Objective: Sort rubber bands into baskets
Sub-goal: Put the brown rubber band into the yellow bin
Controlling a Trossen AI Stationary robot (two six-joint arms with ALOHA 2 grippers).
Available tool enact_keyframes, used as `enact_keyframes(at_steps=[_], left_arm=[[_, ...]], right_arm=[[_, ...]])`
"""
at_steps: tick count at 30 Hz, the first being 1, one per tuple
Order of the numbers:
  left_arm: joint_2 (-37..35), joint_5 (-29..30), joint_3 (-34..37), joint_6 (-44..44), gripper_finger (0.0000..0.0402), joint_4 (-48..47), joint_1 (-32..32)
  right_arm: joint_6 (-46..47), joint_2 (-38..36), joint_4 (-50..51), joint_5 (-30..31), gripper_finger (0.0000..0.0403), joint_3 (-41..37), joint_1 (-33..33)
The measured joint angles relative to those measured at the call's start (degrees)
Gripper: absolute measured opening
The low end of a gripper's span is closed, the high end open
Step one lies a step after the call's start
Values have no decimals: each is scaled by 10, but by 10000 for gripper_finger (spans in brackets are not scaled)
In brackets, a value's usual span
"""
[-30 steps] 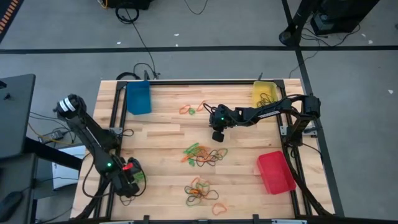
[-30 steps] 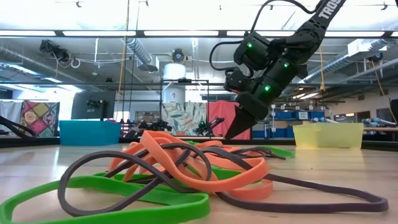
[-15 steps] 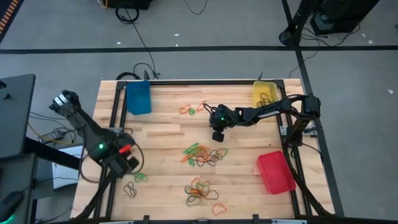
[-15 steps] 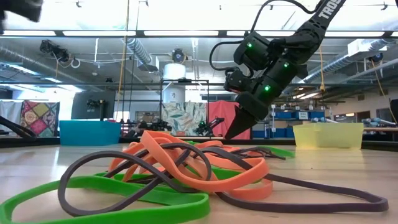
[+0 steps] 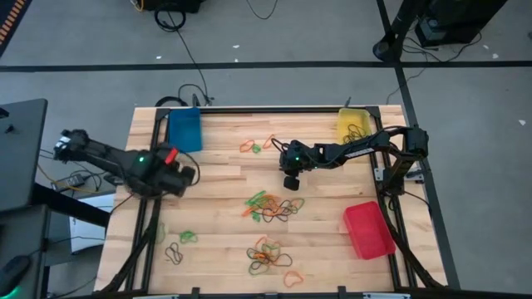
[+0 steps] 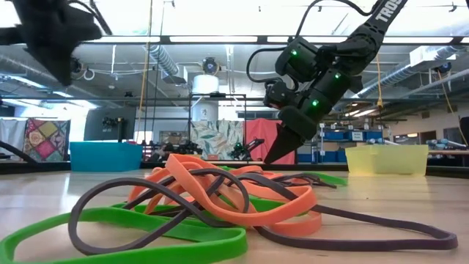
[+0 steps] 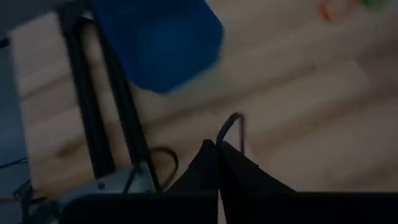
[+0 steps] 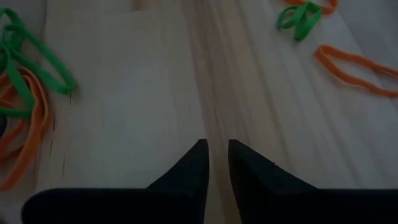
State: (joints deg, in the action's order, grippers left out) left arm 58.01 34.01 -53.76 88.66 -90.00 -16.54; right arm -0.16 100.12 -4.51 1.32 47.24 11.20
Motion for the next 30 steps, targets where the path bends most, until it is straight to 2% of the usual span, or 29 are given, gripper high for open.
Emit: enact_keyframes(at_steps=[6, 12, 20, 26, 30], left_arm=[[1, 30, 0, -74, 6, 18, 115], [1, 40, 0, -253, 8, 124, 231], [1, 35, 0, -483, 8, 281, 404], [3, 14, 0, -597, 9, 336, 522], [14, -16, 0, -638, 9, 358, 572]], right_arm=[[0, 0, -1, -10, 74, 0, 0], [0, 0, -1, -10, 74, 0, 0], [0, 0, -1, -10, 74, 0, 0], [-4, 0, -1, -10, 74, 0, 0], [-10, 0, -1, -10, 74, 0, 0]])
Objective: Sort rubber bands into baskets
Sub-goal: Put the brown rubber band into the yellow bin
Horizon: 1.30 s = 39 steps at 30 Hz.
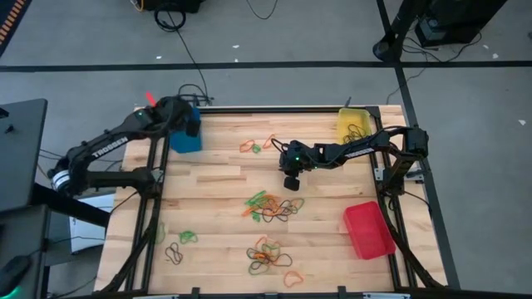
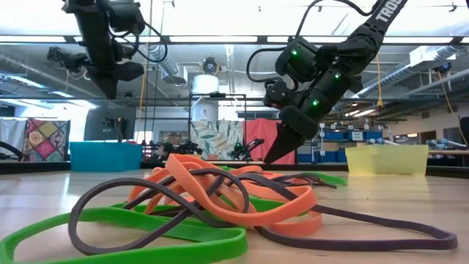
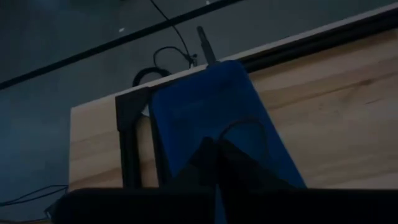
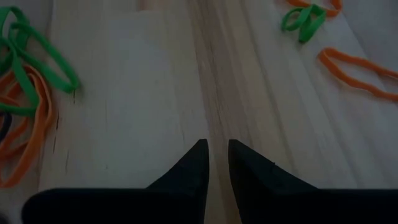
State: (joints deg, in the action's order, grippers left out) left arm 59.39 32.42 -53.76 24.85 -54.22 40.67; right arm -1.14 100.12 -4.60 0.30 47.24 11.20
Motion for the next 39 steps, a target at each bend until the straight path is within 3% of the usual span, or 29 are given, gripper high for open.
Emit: enact_keyframes(at_steps=[10, 16, 27, 39], left_arm=[[30, -26, 0, -61, 9, 38, 77], [30, -66, -28, -77, 9, 42, 94], [56, -66, -10, -80, 15, 34, 97], [85, -190, -3, -84, 130, -9, 88]], right_arm=[[-1, 0, 0, 0, 74, 0, 0], [-1, 0, 0, 1, 74, 0, 0], [-1, 0, 4, 3, 74, 0, 3], [0, 0, 4, 7, 74, 0, 0]])
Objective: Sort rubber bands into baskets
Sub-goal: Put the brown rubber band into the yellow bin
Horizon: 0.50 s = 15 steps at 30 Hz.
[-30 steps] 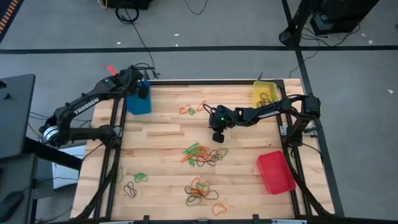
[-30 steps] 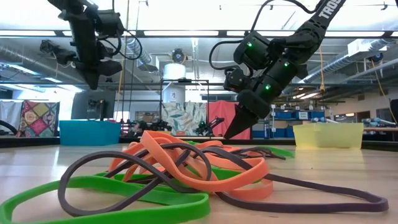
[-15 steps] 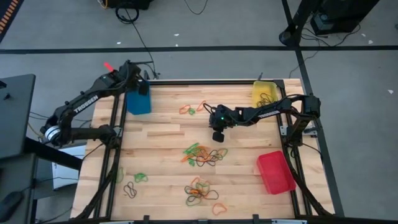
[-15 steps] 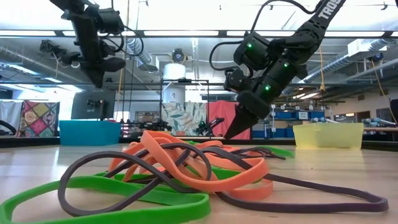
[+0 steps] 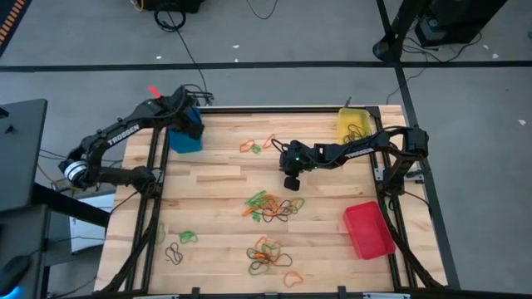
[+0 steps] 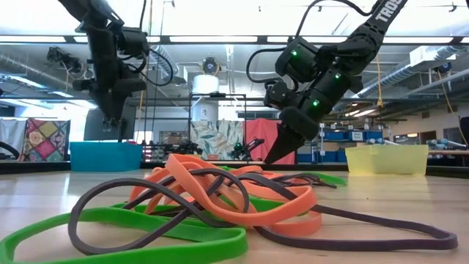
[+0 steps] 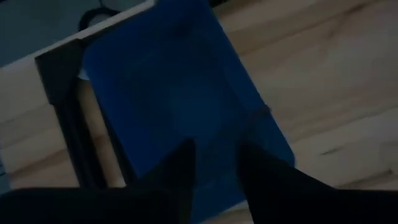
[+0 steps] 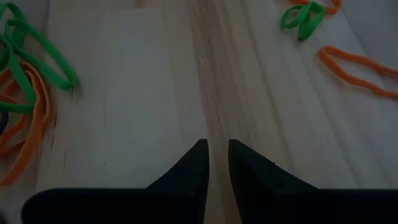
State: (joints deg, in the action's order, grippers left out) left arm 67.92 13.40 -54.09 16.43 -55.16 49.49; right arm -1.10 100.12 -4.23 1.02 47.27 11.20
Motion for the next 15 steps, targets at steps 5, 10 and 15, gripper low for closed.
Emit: enact_keyframes(at_steps=[5, 10, 15], left_arm=[[0, 11, 0, 2, 135, -11, -24], [0, 23, 0, 18, 135, -28, -43], [0, 145, 0, 47, 135, -49, -45]], right_arm=[[1, 0, 0, 0, 74, 0, 0], [5, 0, 0, 0, 74, 0, 0], [13, 0, 0, 2, 74, 0, 0]])
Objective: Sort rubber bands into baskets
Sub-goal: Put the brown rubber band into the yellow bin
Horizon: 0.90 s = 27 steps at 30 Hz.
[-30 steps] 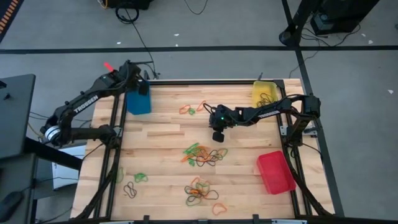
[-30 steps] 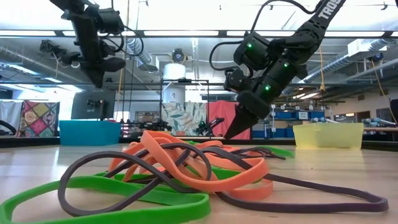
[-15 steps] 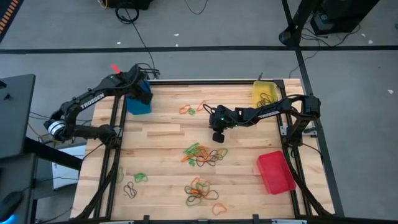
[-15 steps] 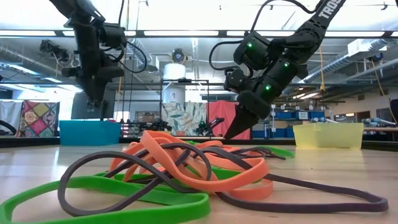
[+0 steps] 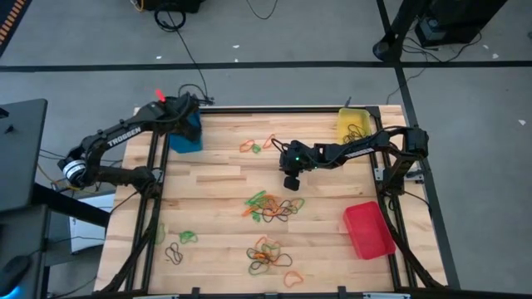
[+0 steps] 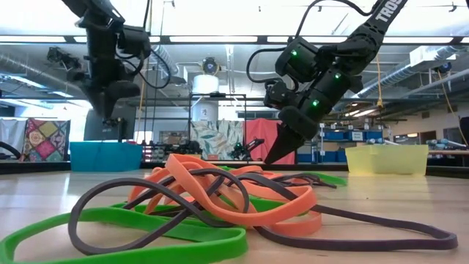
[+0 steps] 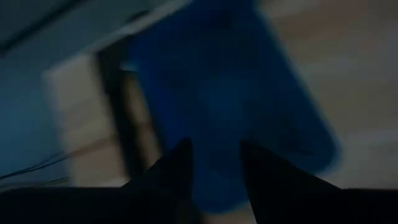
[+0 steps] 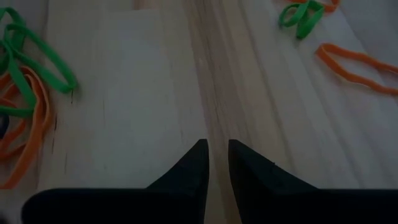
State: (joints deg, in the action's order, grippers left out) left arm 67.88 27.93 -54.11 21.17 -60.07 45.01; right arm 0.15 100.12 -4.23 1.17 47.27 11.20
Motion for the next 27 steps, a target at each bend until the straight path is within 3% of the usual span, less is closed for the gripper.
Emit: enact_keyframes(at_steps=[3, 11, 13, 16, 21, 27], left_arm=[[0, 9, 0, -2, 135, 0, 0], [0, -227, 0, -57, 136, -14, -17], [-3, -258, 0, -59, 136, -37, -42], [-5, -257, 0, -47, 136, -77, -98], [-9, -198, 0, 1, 136, -97, -177], [-8, -139, 0, 16, 136, -43, -179]], right_arm=[[3, 0, 0, 11, 75, 0, 0], [2, 0, 1, 12, 75, 0, 0], [1, 0, 4, 12, 75, 0, 0], [1, 0, 12, 13, 75, 0, 0], [1, 0, 15, 22, 75, 0, 0], [3, 0, 14, 22, 75, 0, -1]])
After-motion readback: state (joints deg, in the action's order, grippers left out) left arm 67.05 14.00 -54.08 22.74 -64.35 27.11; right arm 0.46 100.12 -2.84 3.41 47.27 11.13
